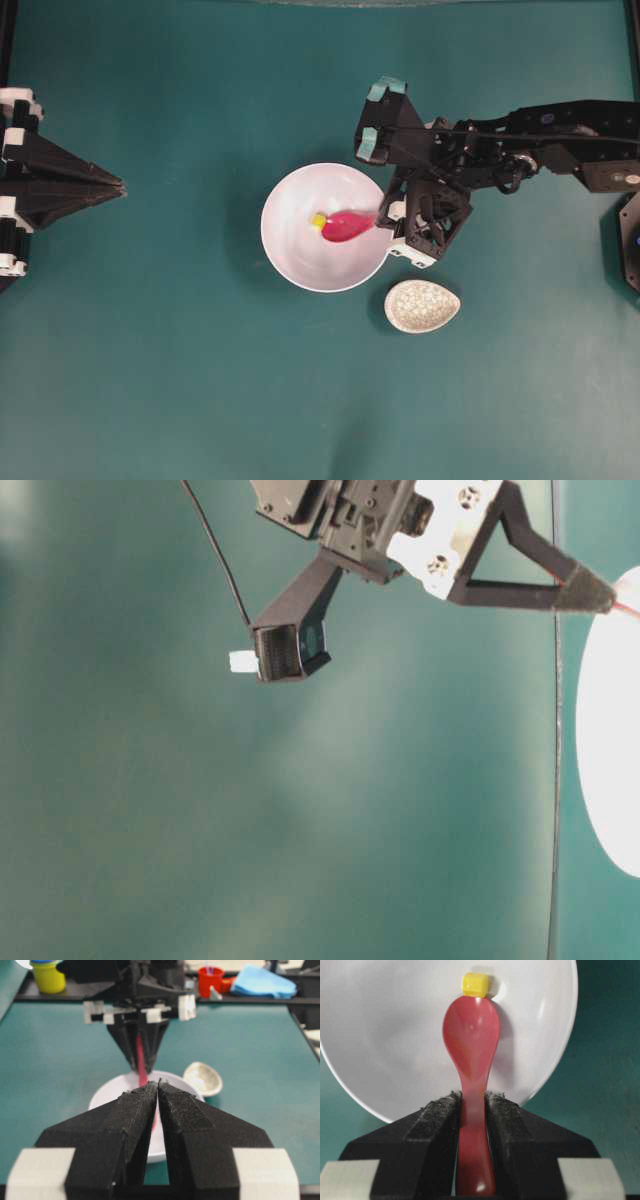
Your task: Scoop the yellow hexagonal prism block from the bowl with a spoon using the right arm.
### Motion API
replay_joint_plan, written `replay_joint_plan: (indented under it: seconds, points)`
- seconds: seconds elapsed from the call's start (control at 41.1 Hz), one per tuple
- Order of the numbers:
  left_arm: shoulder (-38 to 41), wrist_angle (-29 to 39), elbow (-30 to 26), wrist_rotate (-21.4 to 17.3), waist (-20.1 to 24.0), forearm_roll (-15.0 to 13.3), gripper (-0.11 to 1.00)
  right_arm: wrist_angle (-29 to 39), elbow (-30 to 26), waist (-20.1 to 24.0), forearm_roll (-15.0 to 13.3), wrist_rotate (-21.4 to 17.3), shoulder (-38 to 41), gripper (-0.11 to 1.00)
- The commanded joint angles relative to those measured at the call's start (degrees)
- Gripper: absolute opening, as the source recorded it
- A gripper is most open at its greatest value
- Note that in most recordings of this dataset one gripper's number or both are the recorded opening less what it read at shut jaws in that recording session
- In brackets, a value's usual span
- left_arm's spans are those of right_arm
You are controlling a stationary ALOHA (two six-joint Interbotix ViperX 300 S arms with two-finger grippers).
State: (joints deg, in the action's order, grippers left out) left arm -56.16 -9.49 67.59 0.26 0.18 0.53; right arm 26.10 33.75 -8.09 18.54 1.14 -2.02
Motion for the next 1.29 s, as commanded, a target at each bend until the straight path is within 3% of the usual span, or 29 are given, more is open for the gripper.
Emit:
replay_joint_plan:
  seconds: [0.0, 1.022, 1.266]
  points:
    - [0.53, -0.26, -1.67, 0.09, 0.00, 0.09, 0.11, -1.05, -1.67, -0.18, -0.09, 0.18, -0.53, 0.24]
    - [0.44, -0.26, -1.67, 0.09, 0.00, 0.09, 0.11, -13.45, 0.70, 0.00, -0.62, 0.09, -0.18, 0.24]
    - [0.53, -0.26, -1.58, 0.09, 0.00, 0.09, 0.11, -11.51, 0.26, 0.00, -0.62, 0.18, -2.99, 0.24]
